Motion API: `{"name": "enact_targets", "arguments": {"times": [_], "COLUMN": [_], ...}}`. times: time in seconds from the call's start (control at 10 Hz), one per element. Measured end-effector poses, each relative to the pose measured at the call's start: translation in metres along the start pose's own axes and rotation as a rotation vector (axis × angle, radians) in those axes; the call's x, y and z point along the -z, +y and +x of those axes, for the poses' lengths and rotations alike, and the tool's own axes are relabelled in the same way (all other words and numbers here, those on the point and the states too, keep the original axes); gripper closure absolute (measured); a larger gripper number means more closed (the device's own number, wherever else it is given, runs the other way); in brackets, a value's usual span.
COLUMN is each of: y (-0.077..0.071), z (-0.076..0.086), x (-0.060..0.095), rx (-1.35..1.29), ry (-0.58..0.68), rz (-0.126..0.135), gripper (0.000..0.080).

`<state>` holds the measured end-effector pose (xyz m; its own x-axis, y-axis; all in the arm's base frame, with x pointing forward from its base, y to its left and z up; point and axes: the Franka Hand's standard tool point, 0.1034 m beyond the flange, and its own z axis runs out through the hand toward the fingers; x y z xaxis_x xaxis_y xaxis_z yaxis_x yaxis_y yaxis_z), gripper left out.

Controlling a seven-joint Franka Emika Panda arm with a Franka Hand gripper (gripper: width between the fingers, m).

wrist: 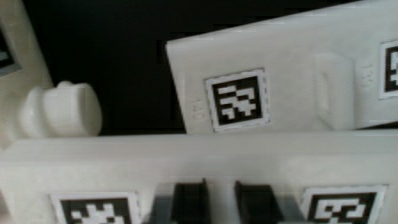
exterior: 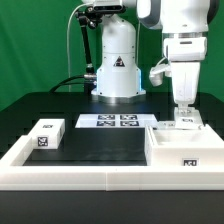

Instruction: Assemble cabinet

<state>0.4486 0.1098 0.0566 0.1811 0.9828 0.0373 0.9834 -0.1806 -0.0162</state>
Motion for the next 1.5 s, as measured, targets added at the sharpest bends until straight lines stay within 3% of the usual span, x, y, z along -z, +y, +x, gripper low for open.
{"name": "enact_targets", "arguments": {"times": [0.4,0.9,1.5], "y": [0.002,0.003,0.002], "z": [-0.004,-0.008,-0.015], "x": [0.002,0.0,-0.002], "rx": [0.004,0.074,0.139], "ry": [-0.02,-0.009,-0.012], "rz": [0.028,0.018,0.028], "gripper": [0.0729,0.0729,0.0729]}}
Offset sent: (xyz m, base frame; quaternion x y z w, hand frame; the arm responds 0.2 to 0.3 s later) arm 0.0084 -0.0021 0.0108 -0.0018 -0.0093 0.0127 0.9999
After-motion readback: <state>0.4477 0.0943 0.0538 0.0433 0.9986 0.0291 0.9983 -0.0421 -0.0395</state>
